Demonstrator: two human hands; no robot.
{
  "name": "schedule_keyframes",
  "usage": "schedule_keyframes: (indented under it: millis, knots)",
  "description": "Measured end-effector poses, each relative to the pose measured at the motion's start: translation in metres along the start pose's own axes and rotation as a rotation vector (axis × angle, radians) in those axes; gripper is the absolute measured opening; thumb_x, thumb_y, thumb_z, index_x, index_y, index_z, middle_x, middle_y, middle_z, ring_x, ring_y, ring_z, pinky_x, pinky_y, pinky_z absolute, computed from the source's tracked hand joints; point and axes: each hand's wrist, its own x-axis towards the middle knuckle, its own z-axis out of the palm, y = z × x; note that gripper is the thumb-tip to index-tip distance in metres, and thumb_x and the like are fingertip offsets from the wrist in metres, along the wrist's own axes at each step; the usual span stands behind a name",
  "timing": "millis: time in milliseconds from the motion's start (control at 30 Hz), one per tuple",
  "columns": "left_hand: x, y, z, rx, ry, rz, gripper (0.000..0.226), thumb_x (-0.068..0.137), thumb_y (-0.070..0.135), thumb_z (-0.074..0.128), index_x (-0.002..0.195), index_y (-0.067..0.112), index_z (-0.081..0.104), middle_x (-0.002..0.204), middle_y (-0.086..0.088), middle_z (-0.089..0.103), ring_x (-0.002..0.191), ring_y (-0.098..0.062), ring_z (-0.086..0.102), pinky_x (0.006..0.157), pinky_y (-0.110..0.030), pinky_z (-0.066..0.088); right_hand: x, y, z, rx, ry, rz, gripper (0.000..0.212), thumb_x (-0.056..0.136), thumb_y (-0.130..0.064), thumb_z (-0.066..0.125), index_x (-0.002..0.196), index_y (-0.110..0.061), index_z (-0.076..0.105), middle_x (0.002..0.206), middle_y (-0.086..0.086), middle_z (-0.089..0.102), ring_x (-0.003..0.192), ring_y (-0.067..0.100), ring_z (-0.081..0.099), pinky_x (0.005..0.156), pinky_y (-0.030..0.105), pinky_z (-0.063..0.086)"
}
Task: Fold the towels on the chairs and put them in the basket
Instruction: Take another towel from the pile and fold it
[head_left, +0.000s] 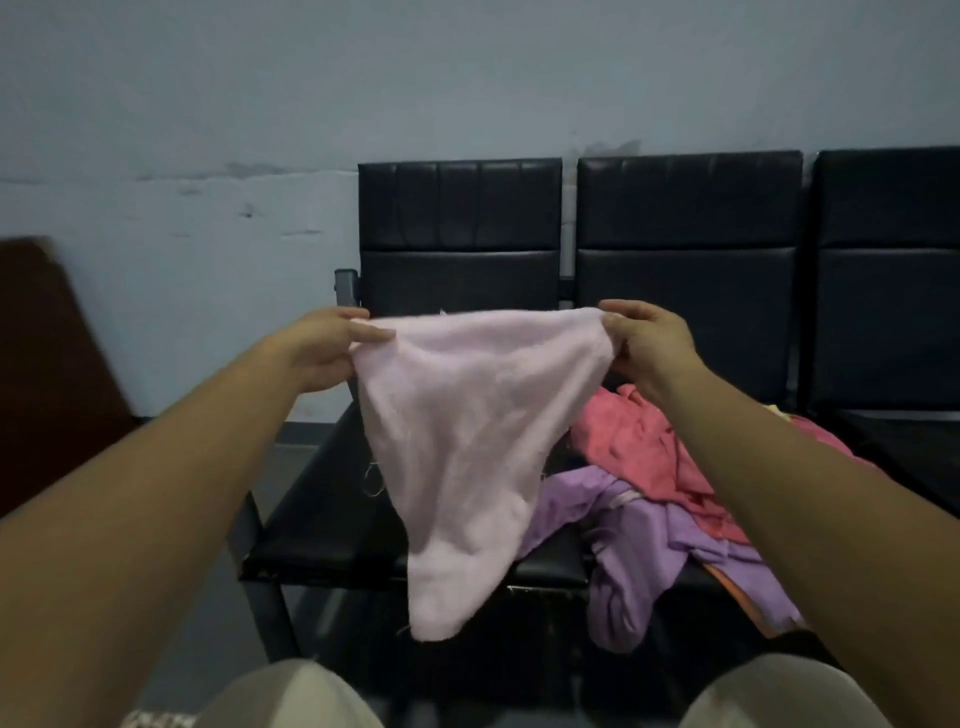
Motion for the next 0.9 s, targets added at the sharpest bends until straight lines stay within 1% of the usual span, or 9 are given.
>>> schedule_keyframes:
  millis: [100, 167, 233, 333, 433, 500, 600, 767, 900]
  knots:
    - [-0.006, 0.006, -0.004, 0.418, 0.051, 0.089, 0.046, 0.088, -0.003, 0.068, 0.132, 0.006, 0.061, 0.126, -0.013, 0.061, 0.113, -0.031, 0.06, 0.096, -0.039, 0.051, -0.001, -0.015, -0.007, -0.023, 0.038, -0.034, 0.019, 0.089, -0.003, 0.068, 0.106, -0.009, 0.073, 0.091, 0.01, 0.074, 0.079, 0.02, 0.07, 0.061, 0.027, 0.057]
    - [-0.015, 0.012, -0.002, 0.913, 0.169, 0.24, 0.025, 0.098, 0.013, 0.061, 0.12, 0.007, 0.069, 0.111, -0.013, 0.067, 0.106, -0.032, 0.062, 0.091, -0.039, 0.049, -0.002, -0.022, -0.01, -0.189, 0.027, -0.101, 0.01, 0.091, -0.006, 0.067, 0.097, -0.012, 0.073, 0.084, 0.003, 0.071, 0.076, 0.016, 0.065, 0.055, 0.021, 0.053]
    - [-0.021, 0.019, 0.0, 1.049, 0.229, 0.274, 0.027, 0.103, 0.025, 0.052, 0.116, 0.008, 0.069, 0.105, -0.016, 0.067, 0.097, -0.036, 0.063, 0.081, -0.039, 0.051, -0.003, -0.025, -0.009, -0.386, -0.007, -0.173, 0.011, 0.093, -0.01, 0.065, 0.089, -0.016, 0.072, 0.082, -0.001, 0.068, 0.076, 0.014, 0.06, 0.058, 0.024, 0.053]
    - [-0.022, 0.023, -0.001, 0.71, 0.171, 0.159, 0.027, 0.106, 0.032, 0.046, 0.113, 0.01, 0.062, 0.092, -0.012, 0.062, 0.078, -0.03, 0.063, 0.061, -0.036, 0.055, -0.002, -0.033, -0.009, -0.468, -0.019, -0.207, 0.012, 0.096, -0.013, 0.059, 0.092, -0.013, 0.07, 0.083, 0.001, 0.066, 0.076, 0.016, 0.058, 0.064, 0.035, 0.054]
    - [-0.019, 0.034, 0.001, 0.025, 0.143, -0.012, 0.036, 0.101, 0.036, 0.056, 0.107, 0.001, 0.061, 0.091, -0.015, 0.067, 0.075, -0.025, 0.064, 0.051, -0.033, 0.056, 0.001, -0.044, -0.006, -0.432, 0.015, -0.203, 0.013, 0.096, -0.012, 0.054, 0.093, -0.014, 0.067, 0.082, 0.002, 0.064, 0.073, 0.017, 0.055, 0.057, 0.028, 0.046]
    - [-0.016, 0.045, 0.002, -0.31, 0.098, -0.129, 0.046, 0.096, 0.045, 0.061, 0.102, -0.001, 0.061, 0.093, -0.016, 0.072, 0.083, -0.026, 0.067, 0.058, -0.037, 0.059, 0.004, -0.046, -0.005, -0.415, 0.035, -0.153, 0.015, 0.095, -0.009, 0.055, 0.095, -0.016, 0.068, 0.088, 0.002, 0.065, 0.076, 0.017, 0.056, 0.055, 0.026, 0.043]
    - [-0.013, 0.048, 0.001, -0.374, 0.021, -0.128, 0.05, 0.088, 0.032, 0.071, 0.114, -0.008, 0.059, 0.107, -0.02, 0.069, 0.096, -0.03, 0.066, 0.085, -0.041, 0.055, 0.007, -0.048, -0.006, -0.197, -0.006, -0.022, 0.019, 0.097, -0.005, 0.058, 0.094, -0.017, 0.072, 0.093, 0.007, 0.068, 0.078, 0.02, 0.061, 0.053, 0.025, 0.048]
    - [-0.017, 0.022, -0.005, 0.803, 0.123, 0.169, 0.028, 0.09, -0.001, 0.064, 0.117, 0.005, 0.071, 0.115, -0.013, 0.068, 0.101, -0.025, 0.061, 0.087, -0.031, 0.046, 0.004, -0.043, -0.004, -0.068, -0.141, 0.039, 0.017, 0.088, 0.002, 0.069, 0.104, -0.004, 0.072, 0.098, 0.012, 0.073, 0.093, 0.023, 0.069, 0.069, 0.026, 0.057]
    - [-0.019, 0.012, -0.003, 1.118, 0.137, 0.122, 0.027, 0.098, 0.004, 0.05, 0.119, 0.014, 0.065, 0.112, -0.017, 0.062, 0.096, -0.037, 0.065, 0.08, -0.041, 0.059, -0.003, -0.027, -0.003, -0.698, -0.22, -0.136, 0.041, 0.079, 0.002, 0.077, 0.118, -0.01, 0.069, 0.111, 0.004, 0.065, 0.102, 0.02, 0.062, 0.083, 0.029, 0.05]
